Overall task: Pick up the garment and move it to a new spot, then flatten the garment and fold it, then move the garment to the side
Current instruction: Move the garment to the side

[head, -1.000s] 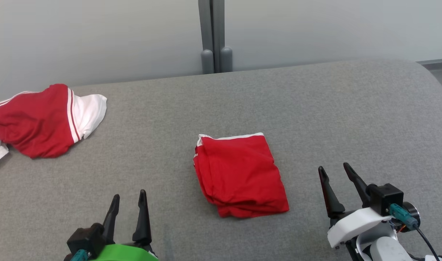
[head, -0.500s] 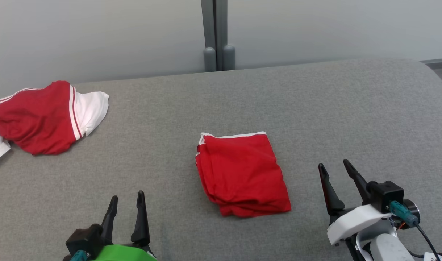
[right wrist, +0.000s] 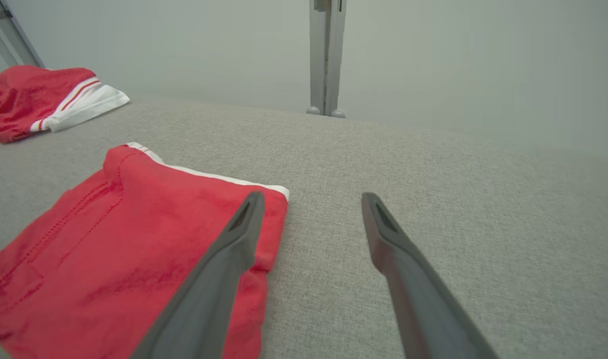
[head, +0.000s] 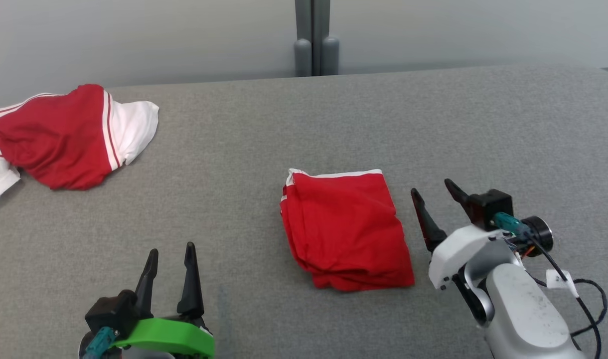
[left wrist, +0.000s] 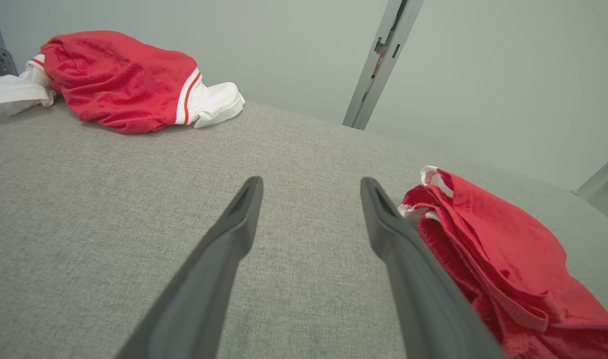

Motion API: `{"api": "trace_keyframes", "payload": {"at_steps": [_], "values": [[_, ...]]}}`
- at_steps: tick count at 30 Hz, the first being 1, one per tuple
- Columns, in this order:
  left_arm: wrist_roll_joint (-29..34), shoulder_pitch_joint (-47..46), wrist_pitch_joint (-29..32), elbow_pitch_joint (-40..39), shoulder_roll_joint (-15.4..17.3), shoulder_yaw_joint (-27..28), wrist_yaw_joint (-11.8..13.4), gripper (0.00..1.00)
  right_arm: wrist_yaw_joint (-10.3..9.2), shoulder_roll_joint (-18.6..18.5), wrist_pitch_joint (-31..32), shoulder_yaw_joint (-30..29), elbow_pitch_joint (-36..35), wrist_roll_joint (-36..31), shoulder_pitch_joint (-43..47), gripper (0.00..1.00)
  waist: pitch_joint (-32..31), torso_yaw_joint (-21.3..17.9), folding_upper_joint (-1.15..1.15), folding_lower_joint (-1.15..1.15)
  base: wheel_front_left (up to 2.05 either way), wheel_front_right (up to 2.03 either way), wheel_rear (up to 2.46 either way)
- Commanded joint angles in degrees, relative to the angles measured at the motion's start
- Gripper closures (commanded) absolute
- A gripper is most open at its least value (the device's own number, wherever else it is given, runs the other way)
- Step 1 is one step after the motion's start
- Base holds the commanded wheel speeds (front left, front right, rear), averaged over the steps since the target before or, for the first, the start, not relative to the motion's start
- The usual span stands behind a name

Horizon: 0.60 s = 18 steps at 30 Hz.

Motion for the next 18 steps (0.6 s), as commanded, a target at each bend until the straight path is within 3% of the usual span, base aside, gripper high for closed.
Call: {"api": "trace_keyframes", "payload": {"at_steps": [1, 6, 18], "values": [[-0.19, -1.08, 0.03, -0.05, 0.16, 0.07, -0.05, 0.00, -0.06, -0.20, 1.55, 0.63, 1.24, 0.38, -1.24, 0.00, 1.44, 1.50, 0.00, 0.00, 0.00, 0.00, 0.00], [-1.03, -2.23, 0.02, -0.01, 0.16, -0.12, 0.05, 0.00, -0.06, -1.67, 7.43, 3.48, 7.19, 2.46, -5.16, 0.00, 3.33, 3.60, 0.00, 0.00, 0.00, 0.00, 0.00], [-2.15, -3.56, 0.02, -0.33, 0.16, 0.28, 0.63, 0.00, -0.03, -2.29, 12.60, 12.52, 16.43, 10.04, -9.18, 0.00, 6.08, 5.97, 0.00, 0.00, 0.00, 0.00, 0.00]]}}
